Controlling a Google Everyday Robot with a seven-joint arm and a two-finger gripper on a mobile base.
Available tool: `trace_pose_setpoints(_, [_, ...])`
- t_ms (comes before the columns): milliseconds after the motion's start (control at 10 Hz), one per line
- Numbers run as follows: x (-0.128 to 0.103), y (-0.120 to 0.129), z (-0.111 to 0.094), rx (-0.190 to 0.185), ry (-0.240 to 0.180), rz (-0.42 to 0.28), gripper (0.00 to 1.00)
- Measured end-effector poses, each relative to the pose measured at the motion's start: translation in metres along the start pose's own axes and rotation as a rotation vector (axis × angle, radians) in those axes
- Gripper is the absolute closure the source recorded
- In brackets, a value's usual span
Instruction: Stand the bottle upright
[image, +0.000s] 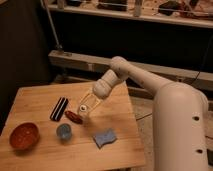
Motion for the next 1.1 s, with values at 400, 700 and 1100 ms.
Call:
trace_pose_setpoints(400, [0.0022,-0.0024,-0.0006,0.019,0.009,0.033,1.00])
trace_pose_setpoints(700, [0.0020,-0.0039,0.0012,0.022,0.023,0.044,1.00])
trace_pose_setpoints(1100, [0.0040,-0.0099,0.0021,0.039,0.047,0.069,1.00])
